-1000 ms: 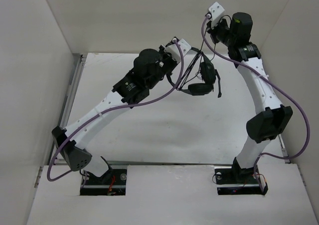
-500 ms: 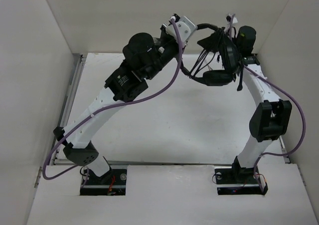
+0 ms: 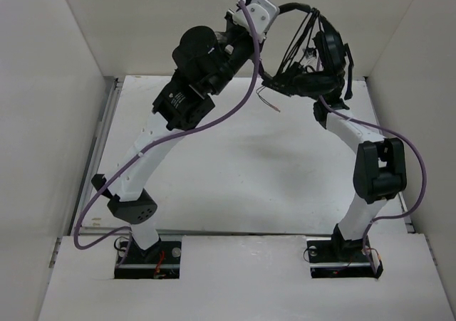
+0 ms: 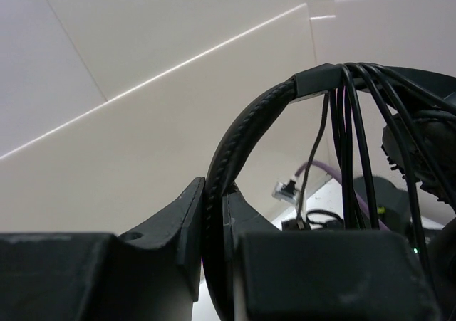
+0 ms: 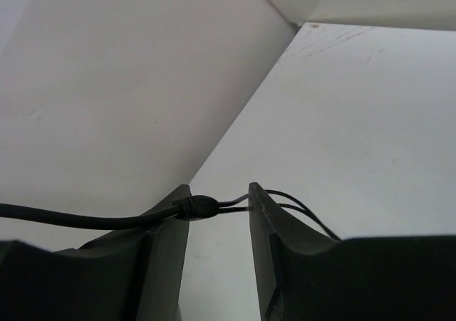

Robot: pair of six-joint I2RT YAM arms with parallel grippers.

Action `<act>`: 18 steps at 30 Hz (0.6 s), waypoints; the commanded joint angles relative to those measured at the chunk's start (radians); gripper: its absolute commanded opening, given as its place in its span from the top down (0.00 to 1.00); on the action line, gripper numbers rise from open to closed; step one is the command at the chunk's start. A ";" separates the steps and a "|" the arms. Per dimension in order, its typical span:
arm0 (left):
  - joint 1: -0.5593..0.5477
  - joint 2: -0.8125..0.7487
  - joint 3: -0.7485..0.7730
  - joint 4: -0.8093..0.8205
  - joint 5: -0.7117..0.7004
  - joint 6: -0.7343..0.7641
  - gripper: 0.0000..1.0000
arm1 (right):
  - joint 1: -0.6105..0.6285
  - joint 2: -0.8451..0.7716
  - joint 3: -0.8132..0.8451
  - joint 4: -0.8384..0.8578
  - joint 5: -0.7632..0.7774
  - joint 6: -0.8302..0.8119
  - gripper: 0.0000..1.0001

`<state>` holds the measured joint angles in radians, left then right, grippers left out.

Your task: Wrap the headphones

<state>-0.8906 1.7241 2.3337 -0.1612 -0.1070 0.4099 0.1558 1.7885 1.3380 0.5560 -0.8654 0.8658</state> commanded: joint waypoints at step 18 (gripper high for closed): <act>0.055 0.049 0.193 0.160 -0.059 -0.034 0.99 | 0.081 0.051 -0.002 0.234 -0.006 0.121 0.58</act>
<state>-0.8360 1.7916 2.4580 -0.1539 -0.1421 0.4088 0.2245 1.8248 1.3190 0.7094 -0.8719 0.9718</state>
